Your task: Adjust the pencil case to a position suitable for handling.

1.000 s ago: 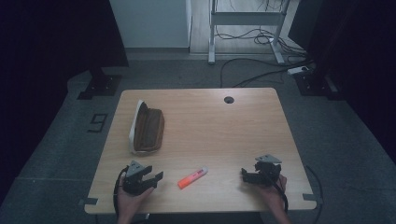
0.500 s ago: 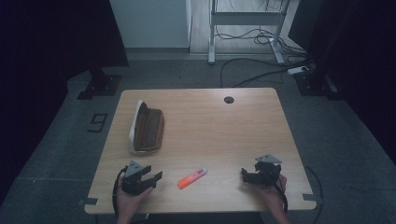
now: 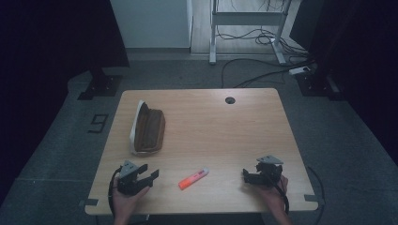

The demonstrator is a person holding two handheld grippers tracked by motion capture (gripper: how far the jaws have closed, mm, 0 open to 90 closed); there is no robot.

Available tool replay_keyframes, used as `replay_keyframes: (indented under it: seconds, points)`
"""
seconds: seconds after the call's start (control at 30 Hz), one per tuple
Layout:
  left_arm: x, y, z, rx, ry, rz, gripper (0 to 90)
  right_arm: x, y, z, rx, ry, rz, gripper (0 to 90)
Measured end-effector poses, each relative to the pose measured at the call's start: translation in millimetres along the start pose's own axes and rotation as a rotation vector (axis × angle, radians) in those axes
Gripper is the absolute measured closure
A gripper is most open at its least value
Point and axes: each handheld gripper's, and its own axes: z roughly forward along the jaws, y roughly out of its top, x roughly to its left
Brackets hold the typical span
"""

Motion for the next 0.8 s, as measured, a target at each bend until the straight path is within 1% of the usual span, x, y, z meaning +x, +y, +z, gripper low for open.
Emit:
replay_keyframes:
  seconds: [0.23,0.43,0.8]
  points:
    - [4.5,1.8,-6.6,-0.021,0.013,-0.010,41.0,0.0,-0.1,-0.1,-0.002,0.000,0.001,1.5]
    - [9.1,3.5,-13.3,-0.044,0.012,-0.025,41.1,0.0,-0.1,-0.3,-0.003,0.000,0.002,1.9]
    - [19.7,3.1,-23.8,-0.071,0.054,-0.047,41.0,0.0,-0.2,-0.4,-0.006,0.000,0.003,2.5]
